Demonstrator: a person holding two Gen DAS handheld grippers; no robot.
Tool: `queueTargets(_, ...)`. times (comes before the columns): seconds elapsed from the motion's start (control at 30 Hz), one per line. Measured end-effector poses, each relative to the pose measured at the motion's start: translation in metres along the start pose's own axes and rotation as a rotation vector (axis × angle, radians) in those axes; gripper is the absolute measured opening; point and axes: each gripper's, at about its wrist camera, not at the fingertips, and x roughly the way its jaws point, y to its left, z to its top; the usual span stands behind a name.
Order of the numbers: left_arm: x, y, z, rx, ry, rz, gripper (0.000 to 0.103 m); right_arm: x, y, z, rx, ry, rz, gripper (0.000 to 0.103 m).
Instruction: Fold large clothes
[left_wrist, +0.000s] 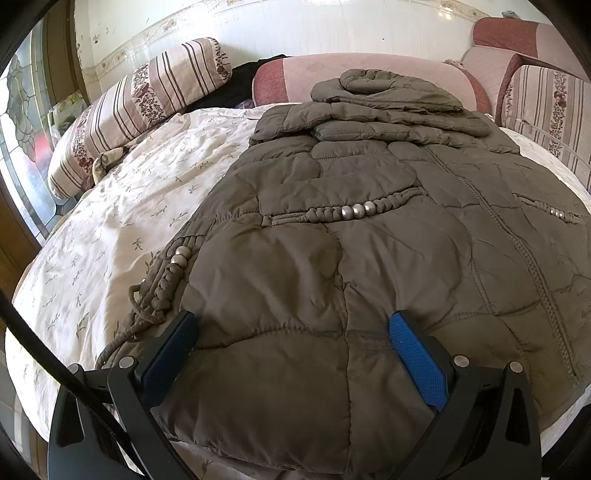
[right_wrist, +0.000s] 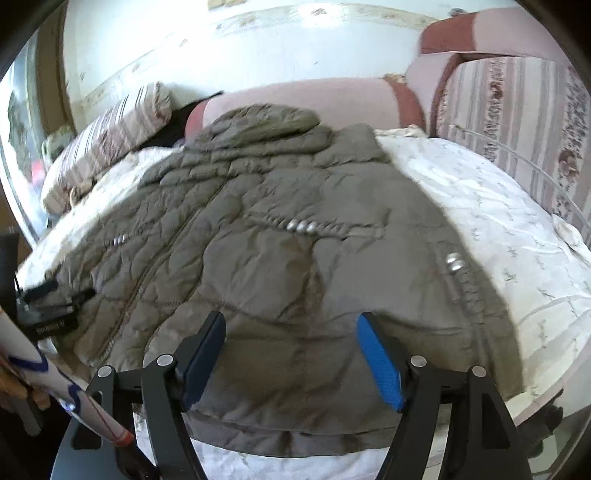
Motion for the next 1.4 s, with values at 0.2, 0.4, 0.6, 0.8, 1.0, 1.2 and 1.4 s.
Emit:
queueTargets(0.2, 0.000, 0.000, 0.000, 0.000, 0.000, 0.000, 0.103, -0.019, -0.047, 0.015, 0.169, -0.074, -0.096, 0.077)
queueTargets(0.4, 0.000, 0.000, -0.001, 0.000, 0.000, 0.000, 0.103, -0.017, -0.105, 0.008, 0.377, -0.064, -0.184, 0.078)
queueTargets(0.6, 0.000, 0.000, 0.000, 0.000, -0.002, 0.005, 0.103, -0.007, -0.121, -0.006, 0.483, -0.002, -0.122, 0.078)
queueTargets(0.8, 0.000, 0.000, 0.001, 0.001, -0.003, 0.005, 0.103, -0.006, -0.100, -0.006, 0.435, 0.014, -0.053, 0.079)
queueTargets(1.0, 0.000, -0.001, 0.000, 0.000, -0.004, 0.006, 0.103, -0.010, -0.082, -0.014, 0.410, 0.031, -0.010, 0.080)
queueTargets(1.2, 0.000, -0.001, 0.001, 0.000, -0.004, 0.005, 0.103, -0.015, -0.115, -0.014, 0.517, -0.001, -0.020, 0.080)
queueTargets(1.4, 0.001, 0.001, 0.005, -0.006, 0.013, -0.008, 0.103, -0.011, -0.118, -0.021, 0.543, 0.011, 0.032, 0.064)
